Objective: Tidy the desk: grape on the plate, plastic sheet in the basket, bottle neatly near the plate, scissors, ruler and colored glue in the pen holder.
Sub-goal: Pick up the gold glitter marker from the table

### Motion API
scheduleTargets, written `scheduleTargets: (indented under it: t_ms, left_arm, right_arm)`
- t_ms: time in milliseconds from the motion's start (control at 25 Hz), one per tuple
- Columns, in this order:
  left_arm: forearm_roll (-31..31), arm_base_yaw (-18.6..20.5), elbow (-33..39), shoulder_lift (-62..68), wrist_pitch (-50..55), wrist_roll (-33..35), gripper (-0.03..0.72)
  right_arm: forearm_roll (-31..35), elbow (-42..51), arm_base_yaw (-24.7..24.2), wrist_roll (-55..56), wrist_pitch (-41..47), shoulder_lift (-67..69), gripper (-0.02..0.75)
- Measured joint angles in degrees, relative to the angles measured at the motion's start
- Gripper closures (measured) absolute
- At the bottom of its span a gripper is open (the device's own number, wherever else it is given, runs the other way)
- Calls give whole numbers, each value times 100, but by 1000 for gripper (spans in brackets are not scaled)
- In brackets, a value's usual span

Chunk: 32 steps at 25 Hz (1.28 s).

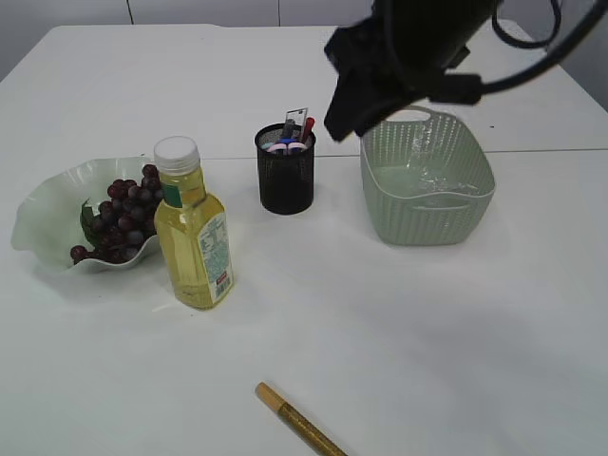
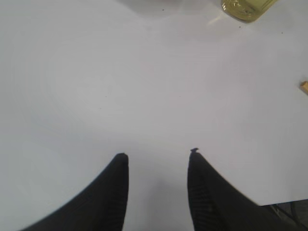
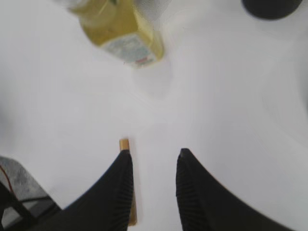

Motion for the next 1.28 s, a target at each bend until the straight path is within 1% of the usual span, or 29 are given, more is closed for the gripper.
scheduleTargets:
  t_ms: [160,320,600,760,1000,1280]
  left_arm:
    - [0,0,0,0,0,0,381]
    - [0,0,0,0,0,0,381]
    - [0,0,0,0,24,9,381]
    - [0,0,0,0,85,23,381]
    - [0,0,0,0,107,23,381]
    - [0,0,0,0,107,23,381]
  right_arm:
    - [-313,802,724,261,-7,-109,506]
    - [-573,1526,1357,514,-309,-41,501]
    - [-981,2268,2072,616,-775,634,500]
    - [-992,2290,2155,738,-1210,934,494]
    - [-1042,2290,2155,778,-1527,1108,435]
    - [-1053,2290,2155,846,-1865,1345,426]
